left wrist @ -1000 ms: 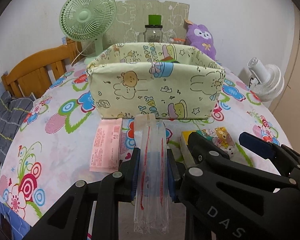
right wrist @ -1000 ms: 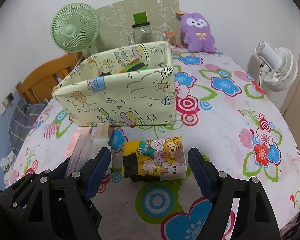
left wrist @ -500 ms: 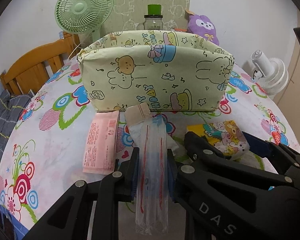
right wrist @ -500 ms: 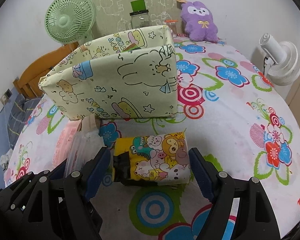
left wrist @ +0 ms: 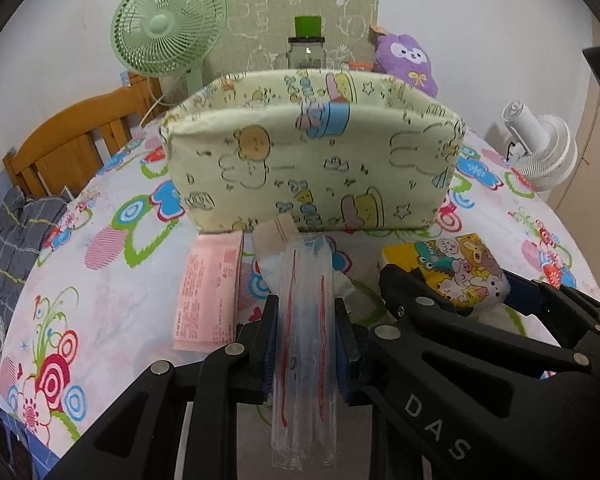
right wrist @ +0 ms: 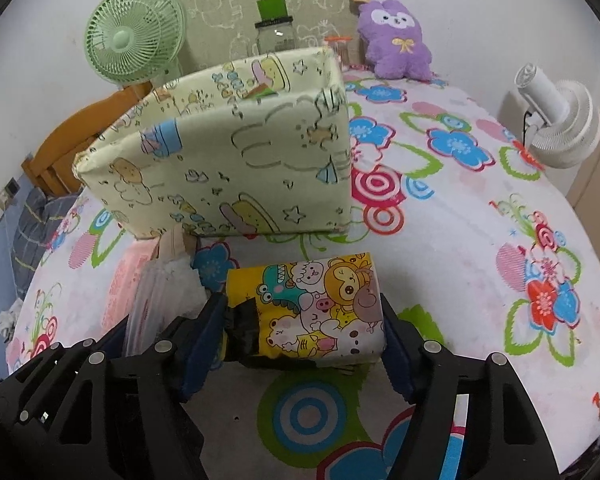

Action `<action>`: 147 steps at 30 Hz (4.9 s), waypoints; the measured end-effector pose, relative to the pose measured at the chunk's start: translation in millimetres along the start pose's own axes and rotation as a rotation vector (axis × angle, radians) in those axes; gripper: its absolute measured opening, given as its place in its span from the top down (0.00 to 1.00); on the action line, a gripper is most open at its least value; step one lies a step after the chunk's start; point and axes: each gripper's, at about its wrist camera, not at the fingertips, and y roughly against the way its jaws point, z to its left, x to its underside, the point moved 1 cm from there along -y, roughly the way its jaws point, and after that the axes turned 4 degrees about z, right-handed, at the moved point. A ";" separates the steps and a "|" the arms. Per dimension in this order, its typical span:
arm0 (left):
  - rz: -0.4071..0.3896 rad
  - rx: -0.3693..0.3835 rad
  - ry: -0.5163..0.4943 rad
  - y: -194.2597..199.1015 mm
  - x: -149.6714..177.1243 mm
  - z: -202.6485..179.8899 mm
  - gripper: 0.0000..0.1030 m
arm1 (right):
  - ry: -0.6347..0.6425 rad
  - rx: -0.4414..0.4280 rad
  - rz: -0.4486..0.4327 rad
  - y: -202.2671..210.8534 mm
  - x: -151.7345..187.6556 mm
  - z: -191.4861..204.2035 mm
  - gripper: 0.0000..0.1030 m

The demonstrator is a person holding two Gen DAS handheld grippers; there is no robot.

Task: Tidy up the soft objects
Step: 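Lift the plastic bag roll with the left gripper while the right lifts the yellow pouch toward the basket, then lower the bag roll into the basket with the left gripper while the right lowers the yellow pouch, then open both grippers and withdraw them from the basket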

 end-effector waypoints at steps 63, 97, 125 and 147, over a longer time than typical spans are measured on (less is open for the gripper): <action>-0.274 0.085 -0.017 75.7 -111.5 13.9 0.78 | 0.037 -0.014 -0.300 94.2 -109.4 26.7 0.29; -0.185 0.096 0.007 -18.1 -160.9 34.2 0.69 | 0.032 -0.066 -0.218 -1.7 -166.7 32.0 0.29; -0.087 0.045 0.008 -32.5 -149.1 52.9 0.35 | 0.009 -0.112 -0.122 -28.7 -157.1 41.6 0.24; -0.156 0.045 0.017 20.8 -135.2 43.6 0.19 | 0.057 -0.063 -0.237 38.9 -134.9 40.3 0.10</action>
